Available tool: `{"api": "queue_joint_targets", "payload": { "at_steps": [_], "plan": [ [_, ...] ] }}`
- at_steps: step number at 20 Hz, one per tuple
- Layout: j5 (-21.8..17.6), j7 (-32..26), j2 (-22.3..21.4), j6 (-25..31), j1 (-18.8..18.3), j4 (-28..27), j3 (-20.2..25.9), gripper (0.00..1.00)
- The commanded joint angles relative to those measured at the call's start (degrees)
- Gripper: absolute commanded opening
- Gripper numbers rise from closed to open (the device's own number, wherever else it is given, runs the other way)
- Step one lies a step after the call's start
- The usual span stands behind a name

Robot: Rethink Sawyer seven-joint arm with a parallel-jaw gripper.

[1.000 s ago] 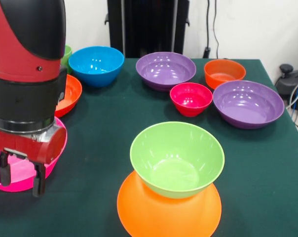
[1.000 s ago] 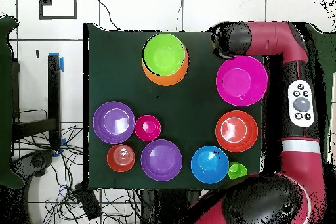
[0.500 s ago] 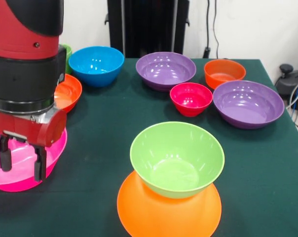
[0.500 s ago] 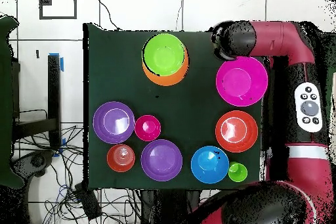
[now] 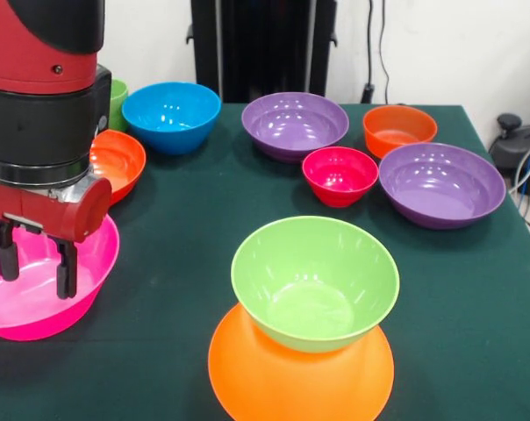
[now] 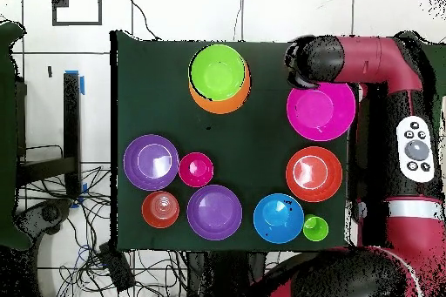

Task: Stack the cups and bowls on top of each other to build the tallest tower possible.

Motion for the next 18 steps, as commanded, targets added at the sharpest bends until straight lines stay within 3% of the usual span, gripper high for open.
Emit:
{"api": "queue_joint_targets", "payload": {
  "at_steps": [1, 18],
  "plan": [
    [1.3, 6.4, 2.2, -0.5, 2.7, 5.6, -6.6, 1.00],
    [9.7, 11.7, 1.7, -7.1, 5.2, 8.4, -11.2, 1.00]
  ]
}}
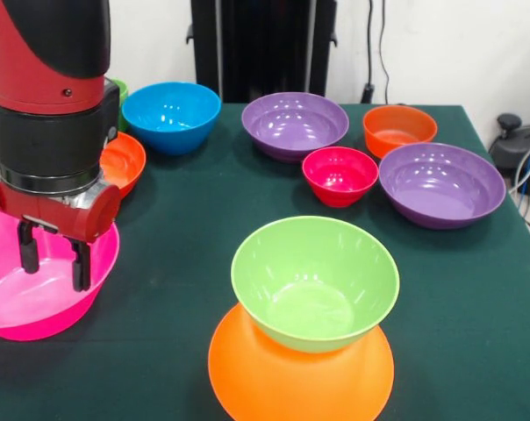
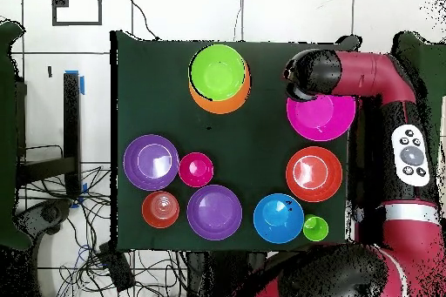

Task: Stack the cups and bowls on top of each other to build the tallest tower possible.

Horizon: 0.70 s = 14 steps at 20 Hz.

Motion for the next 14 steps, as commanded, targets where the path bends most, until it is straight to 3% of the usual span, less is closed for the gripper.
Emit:
{"api": "queue_joint_targets", "payload": {
  "at_steps": [1, 7, 14],
  "plan": [
    [3.4, 11.3, 0.6, -3.1, 3.3, 6.1, -3.7, 1.00],
    [6.3, 10.9, 0.0, -4.3, 4.2, 7.0, -5.4, 1.00],
    [6.3, 11.2, 2.4, -6.9, 6.1, 4.7, -9.2, 1.00]
  ]
}}
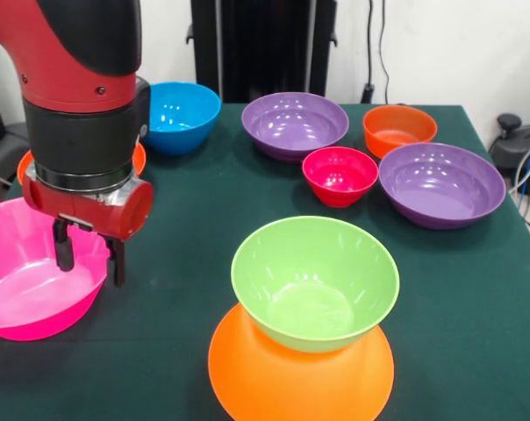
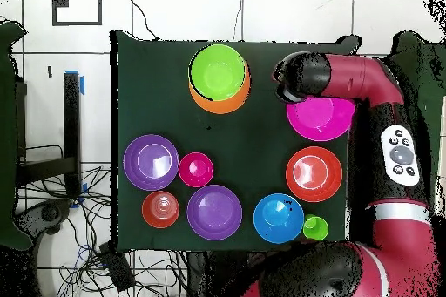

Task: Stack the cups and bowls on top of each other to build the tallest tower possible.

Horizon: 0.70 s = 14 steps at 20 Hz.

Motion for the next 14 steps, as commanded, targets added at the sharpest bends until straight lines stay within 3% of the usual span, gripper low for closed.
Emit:
{"api": "queue_joint_targets", "payload": {
  "at_steps": [1, 8, 14],
  "plan": [
    [0.1, 11.4, 3.0, -4.5, 3.3, 2.9, -5.0, 1.00],
    [-0.6, 13.3, 3.5, -6.3, 6.3, 2.3, -10.5, 1.00],
    [1.2, 13.6, 4.2, -8.7, 7.6, 2.6, -13.0, 1.00]
  ]
}}
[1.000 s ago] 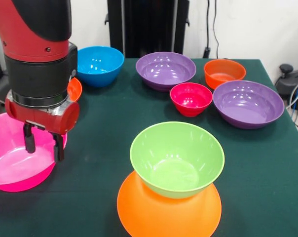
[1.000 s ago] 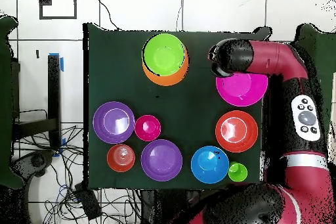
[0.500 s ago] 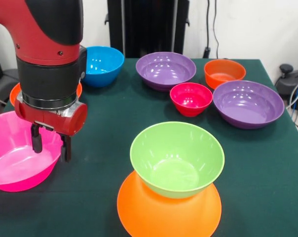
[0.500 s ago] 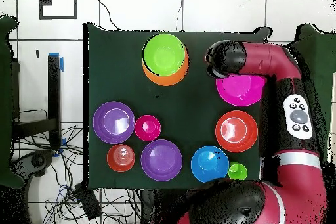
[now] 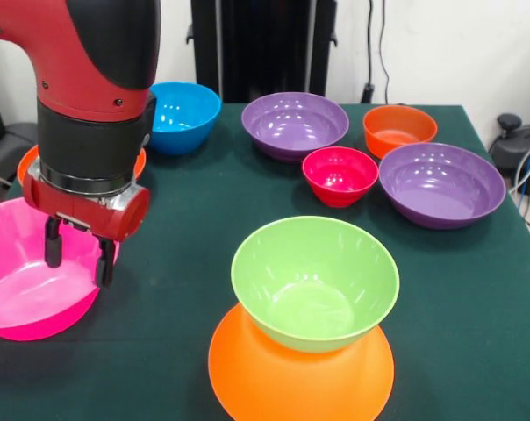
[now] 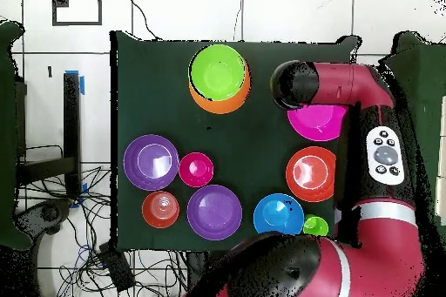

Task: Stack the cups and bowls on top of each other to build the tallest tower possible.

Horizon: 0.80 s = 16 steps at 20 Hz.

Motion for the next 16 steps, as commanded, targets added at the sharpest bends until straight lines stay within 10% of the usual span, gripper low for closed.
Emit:
{"api": "queue_joint_targets", "payload": {
  "at_steps": [1, 16],
  "plan": [
    [0.9, 13.1, 3.8, -4.1, 2.7, 2.6, -4.1, 1.00],
    [7.5, 11.2, 5.2, -9.8, 3.3, 4.4, -5.6, 1.00]
  ]
}}
